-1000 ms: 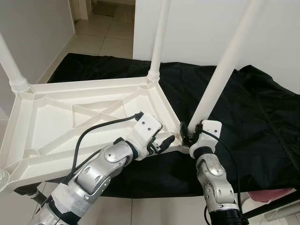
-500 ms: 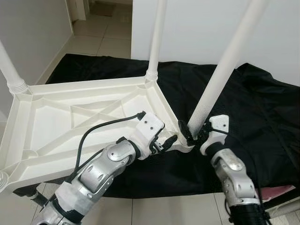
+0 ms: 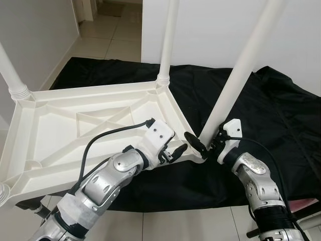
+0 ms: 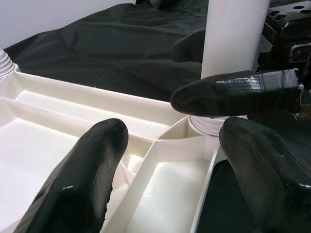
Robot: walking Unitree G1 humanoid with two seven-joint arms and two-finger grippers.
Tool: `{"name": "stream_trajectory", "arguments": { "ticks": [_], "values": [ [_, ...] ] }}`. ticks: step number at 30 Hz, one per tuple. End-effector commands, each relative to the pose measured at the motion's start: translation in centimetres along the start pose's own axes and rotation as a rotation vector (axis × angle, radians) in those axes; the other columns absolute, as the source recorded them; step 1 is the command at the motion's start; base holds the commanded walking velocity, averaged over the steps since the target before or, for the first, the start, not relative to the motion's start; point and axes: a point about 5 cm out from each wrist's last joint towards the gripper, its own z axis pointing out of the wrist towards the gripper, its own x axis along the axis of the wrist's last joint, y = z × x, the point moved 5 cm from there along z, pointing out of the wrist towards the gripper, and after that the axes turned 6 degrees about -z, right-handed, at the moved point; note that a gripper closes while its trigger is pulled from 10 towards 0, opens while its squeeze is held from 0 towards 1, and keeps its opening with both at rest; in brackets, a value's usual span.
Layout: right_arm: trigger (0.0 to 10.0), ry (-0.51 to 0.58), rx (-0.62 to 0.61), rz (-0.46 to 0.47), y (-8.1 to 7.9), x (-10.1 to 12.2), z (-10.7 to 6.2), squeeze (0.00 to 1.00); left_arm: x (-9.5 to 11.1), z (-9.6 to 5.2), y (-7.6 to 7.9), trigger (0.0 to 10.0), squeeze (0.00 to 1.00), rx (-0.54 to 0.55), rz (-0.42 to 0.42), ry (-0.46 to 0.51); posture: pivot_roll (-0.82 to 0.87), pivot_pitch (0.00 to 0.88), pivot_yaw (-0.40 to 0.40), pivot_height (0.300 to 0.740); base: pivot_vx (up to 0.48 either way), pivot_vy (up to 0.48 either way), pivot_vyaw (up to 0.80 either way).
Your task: Building children table
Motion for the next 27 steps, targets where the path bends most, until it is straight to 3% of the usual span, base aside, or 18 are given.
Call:
{"name": "stream_trajectory", "arguments": {
  "ticks": [1,3,4,13,14,24,27],
  "values": [
    [4.6,-0.012,0.015,-0.019,0.2,-0.3,0.0,0.0,0.0,-0.1,1.2,10.0,0.0,-0.15,0.013,-0.015,-0.02,0.0,-0.048,0.74,0.0,0.0,0.0],
    [4.6,-0.012,0.015,-0.019,0.2,-0.3,0.0,0.0,0.0,-0.1,1.2,10.0,0.0,-0.15,0.013,-0.015,-0.02,0.0,-0.048,0.74,0.0,0.0,0.0],
    [0.0,-0.012,0.023,-0.011,0.1,-0.4,0.0,0.0,0.1,-0.2,1.2,10.0,0.0,-0.158,0.015,-0.012,-0.01,0.0,-0.048,0.74,0.0,0.0,0.0],
    [0.0,-0.009,0.023,0.003,0.1,-1.0,0.0,0.0,0.1,-0.6,2.1,10.0,0.0,-0.24,0.037,-0.015,-0.02,0.0,-0.038,0.74,0.0,0.0,0.0],
    [10.0,-0.002,0.026,0.012,0.1,-0.9,-0.1,0.0,0.2,-0.6,2.2,10.0,0.0,-0.246,0.037,-0.011,-0.02,0.0,-0.035,0.74,0.0,0.0,0.0],
    [10.0,0.03,-0.035,0.024,-0.3,-0.6,0.1,0.0,0.2,-0.5,1.5,10.0,0.0,-0.221,0.036,-0.003,-0.03,0.0,-0.034,0.74,0.0,0.0,0.0],
    [10.0,0.024,-0.1,0.038,-0.3,-1.1,0.1,0.0,0.2,-0.3,2.1,10.0,0.0,-0.243,0.024,-0.002,-0.04,0.0,-0.029,0.74,0.0,0.0,0.0]
  ]
}}
